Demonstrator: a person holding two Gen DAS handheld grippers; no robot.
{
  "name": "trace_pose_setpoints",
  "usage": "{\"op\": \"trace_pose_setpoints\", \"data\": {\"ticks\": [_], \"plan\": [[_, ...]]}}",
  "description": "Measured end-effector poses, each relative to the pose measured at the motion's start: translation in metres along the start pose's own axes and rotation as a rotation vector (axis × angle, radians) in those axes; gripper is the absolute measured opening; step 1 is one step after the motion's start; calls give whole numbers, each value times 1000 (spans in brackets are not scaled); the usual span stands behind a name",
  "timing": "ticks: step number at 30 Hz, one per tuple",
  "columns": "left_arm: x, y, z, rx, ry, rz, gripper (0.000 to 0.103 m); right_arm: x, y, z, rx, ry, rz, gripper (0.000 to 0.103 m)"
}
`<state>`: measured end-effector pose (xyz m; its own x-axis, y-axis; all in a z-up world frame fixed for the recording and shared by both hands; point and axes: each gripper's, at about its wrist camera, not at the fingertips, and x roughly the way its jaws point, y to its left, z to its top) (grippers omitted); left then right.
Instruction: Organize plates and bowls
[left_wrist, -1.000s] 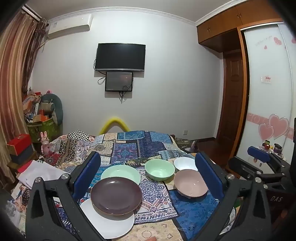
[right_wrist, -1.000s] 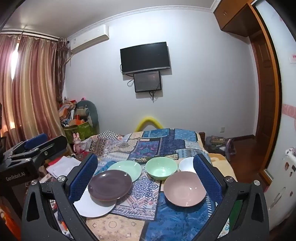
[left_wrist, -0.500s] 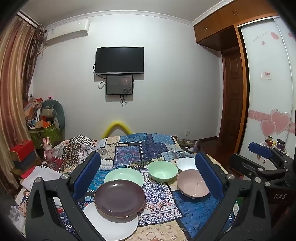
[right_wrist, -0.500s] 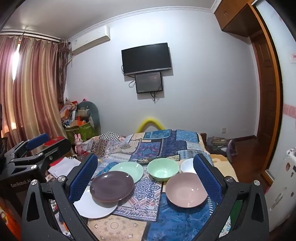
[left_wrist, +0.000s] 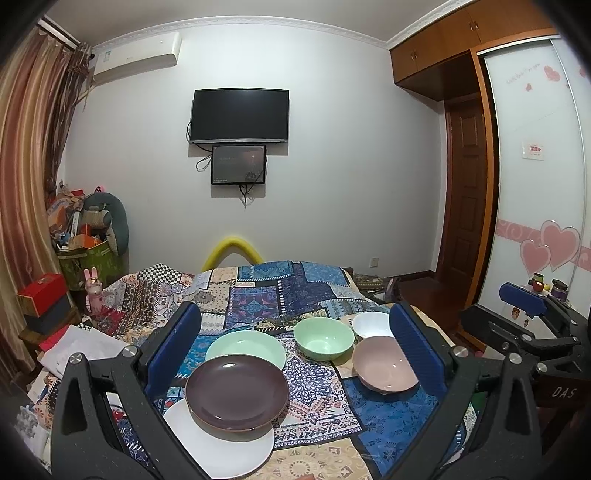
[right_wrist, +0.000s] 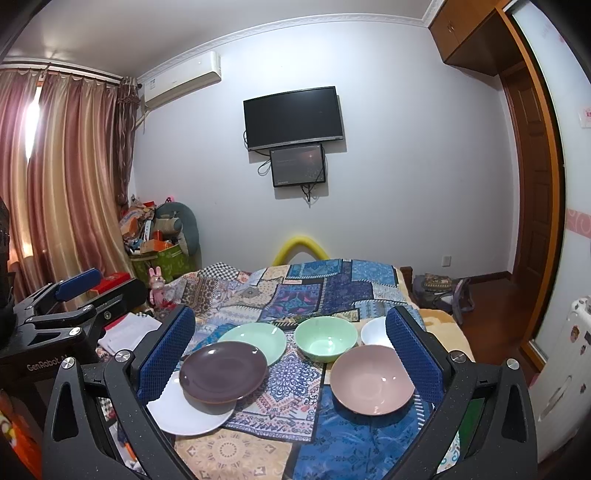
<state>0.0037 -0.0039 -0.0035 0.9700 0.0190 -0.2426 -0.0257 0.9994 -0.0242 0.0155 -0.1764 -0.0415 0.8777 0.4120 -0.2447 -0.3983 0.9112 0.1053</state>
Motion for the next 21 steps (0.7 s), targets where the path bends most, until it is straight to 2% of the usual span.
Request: {"op": "trace_pose_setpoints", "data": {"ticks": [21], "plan": [[-2,-4,-2,20,-8,2,103,-1,1,2,0,-4,1,103]]}}
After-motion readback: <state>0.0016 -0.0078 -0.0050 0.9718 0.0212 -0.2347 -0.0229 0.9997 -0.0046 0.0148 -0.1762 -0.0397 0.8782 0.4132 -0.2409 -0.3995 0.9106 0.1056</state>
